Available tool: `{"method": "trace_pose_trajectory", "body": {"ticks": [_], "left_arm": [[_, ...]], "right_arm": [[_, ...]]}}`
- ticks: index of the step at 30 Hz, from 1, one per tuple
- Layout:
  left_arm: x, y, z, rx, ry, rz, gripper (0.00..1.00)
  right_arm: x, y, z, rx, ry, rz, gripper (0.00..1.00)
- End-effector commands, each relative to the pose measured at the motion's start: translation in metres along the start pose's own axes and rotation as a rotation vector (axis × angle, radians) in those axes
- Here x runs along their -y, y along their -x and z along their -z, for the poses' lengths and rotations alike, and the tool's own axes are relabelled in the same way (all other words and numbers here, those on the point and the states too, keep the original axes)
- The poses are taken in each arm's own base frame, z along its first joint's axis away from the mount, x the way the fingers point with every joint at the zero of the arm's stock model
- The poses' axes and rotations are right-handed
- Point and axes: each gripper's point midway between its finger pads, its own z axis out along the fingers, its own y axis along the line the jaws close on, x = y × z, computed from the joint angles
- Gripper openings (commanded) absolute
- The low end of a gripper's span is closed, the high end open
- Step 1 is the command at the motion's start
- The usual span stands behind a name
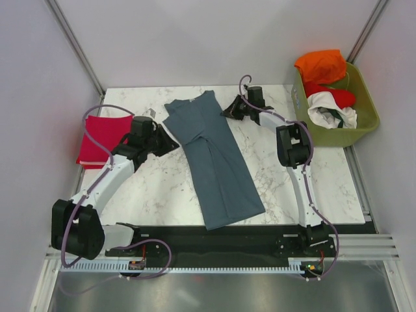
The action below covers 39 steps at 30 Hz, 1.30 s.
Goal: Fold and stack the t-shirts
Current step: Fold the tshirt
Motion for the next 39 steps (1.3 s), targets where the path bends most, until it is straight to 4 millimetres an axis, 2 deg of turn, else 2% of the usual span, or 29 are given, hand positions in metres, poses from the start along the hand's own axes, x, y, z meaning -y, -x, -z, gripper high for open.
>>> {"method": "trace_pose_trajectory", "body": {"ticks": [1, 2, 3, 6, 7, 8, 10, 12, 15, 16, 18, 19, 20, 21, 22, 23, 24, 25, 26, 27, 28, 29, 30, 32, 33, 35, 36, 38, 39], "left_arm": [[-0.012, -0.015, -0.012, -0.023, -0.006, -0.024, 0.17], [-0.013, -0.020, -0.014, -0.037, -0.009, -0.023, 0.17], [-0.017, -0.023, -0.017, -0.043, -0.004, -0.022, 0.17], [-0.020, -0.028, -0.026, -0.060, -0.001, -0.019, 0.17], [-0.019, -0.027, -0.029, -0.065, -0.005, -0.018, 0.17], [-0.019, -0.029, -0.034, -0.078, -0.006, -0.015, 0.17], [-0.015, -0.032, -0.038, -0.092, -0.017, -0.020, 0.17], [-0.009, -0.037, -0.040, -0.102, -0.024, -0.037, 0.25], [-0.007, -0.048, -0.038, -0.114, -0.026, -0.057, 0.38], [-0.006, -0.051, -0.038, -0.116, -0.030, -0.062, 0.46], [-0.007, -0.064, -0.037, -0.138, -0.026, -0.068, 0.50], [-0.006, -0.067, -0.037, -0.141, -0.030, -0.068, 0.51], [-0.009, -0.075, -0.037, -0.155, -0.027, -0.067, 0.52], [-0.006, -0.082, -0.037, -0.169, -0.034, -0.070, 0.53], [-0.007, -0.086, -0.038, -0.175, -0.029, -0.071, 0.54], [-0.009, -0.094, -0.039, -0.188, -0.027, -0.071, 0.54], [-0.005, -0.101, -0.038, -0.202, -0.034, -0.076, 0.54], [-0.006, -0.108, -0.040, -0.215, -0.030, -0.075, 0.54], [-0.008, -0.113, -0.040, -0.222, -0.023, -0.081, 0.54], [-0.007, -0.121, -0.041, -0.239, -0.025, -0.088, 0.54], [-0.009, -0.125, -0.042, -0.249, -0.017, -0.088, 0.54], [-0.011, -0.130, -0.043, -0.259, -0.013, -0.088, 0.54], [-0.011, -0.134, -0.042, -0.266, -0.013, -0.088, 0.54], [-0.013, -0.141, -0.041, -0.279, -0.008, -0.091, 0.54], [-0.012, -0.147, -0.040, -0.289, -0.013, -0.097, 0.54], [-0.014, -0.156, -0.039, -0.309, -0.009, -0.105, 0.54], [-0.014, -0.163, -0.039, -0.326, -0.009, -0.112, 0.52], [-0.018, -0.173, -0.037, -0.347, -0.001, -0.108, 0.50], [-0.017, -0.177, -0.035, -0.353, -0.001, -0.102, 0.48]], "right_arm": [[0.047, 0.058, 0.021, 0.205, -0.086, -0.096, 0.00], [0.052, 0.077, 0.038, 0.252, -0.098, -0.106, 0.00], [0.060, 0.085, 0.046, 0.289, -0.130, -0.113, 0.00], [0.073, 0.098, 0.072, 0.346, -0.176, -0.116, 0.02], [0.079, 0.095, 0.074, 0.353, -0.188, -0.117, 0.09], [0.075, 0.096, 0.077, 0.356, -0.185, -0.103, 0.16], [0.078, 0.094, 0.076, 0.352, -0.195, -0.108, 0.36], [0.071, 0.094, 0.078, 0.343, -0.184, -0.089, 0.55], [0.060, 0.094, 0.086, 0.341, -0.236, 0.005, 0.60], [0.051, 0.095, 0.095, 0.334, -0.260, 0.034, 0.61], [0.044, 0.088, 0.103, 0.329, -0.318, 0.102, 0.63], [0.031, 0.087, 0.117, 0.326, -0.336, 0.114, 0.64], [0.026, 0.081, 0.121, 0.319, -0.348, 0.125, 0.65], [0.038, 0.063, 0.128, 0.295, -0.401, 0.120, 0.67], [0.021, 0.064, 0.145, 0.320, -0.400, 0.134, 0.68], [0.015, 0.052, 0.149, 0.309, -0.407, 0.146, 0.69], [0.030, 0.027, 0.156, 0.269, -0.467, 0.149, 0.70], [0.012, 0.026, 0.173, 0.287, -0.465, 0.164, 0.70], [0.008, 0.012, 0.179, 0.279, -0.487, 0.174, 0.69], [0.024, -0.015, 0.186, 0.234, -0.532, 0.165, 0.66], [0.008, -0.019, 0.201, 0.260, -0.510, 0.151, 0.65], [0.002, -0.037, 0.203, 0.238, -0.502, 0.160, 0.64], [0.005, -0.057, 0.217, 0.219, -0.522, 0.163, 0.63], [0.006, -0.085, 0.228, 0.185, -0.551, 0.186, 0.61], [0.023, -0.113, 0.237, 0.125, -0.583, 0.179, 0.60], [0.014, -0.137, 0.250, 0.089, -0.541, 0.182, 0.58], [0.030, -0.164, 0.259, 0.027, -0.571, 0.177, 0.57], [0.025, -0.185, 0.274, -0.004, -0.549, 0.184, 0.57], [0.037, -0.207, 0.284, -0.056, -0.572, 0.175, 0.57]]}}
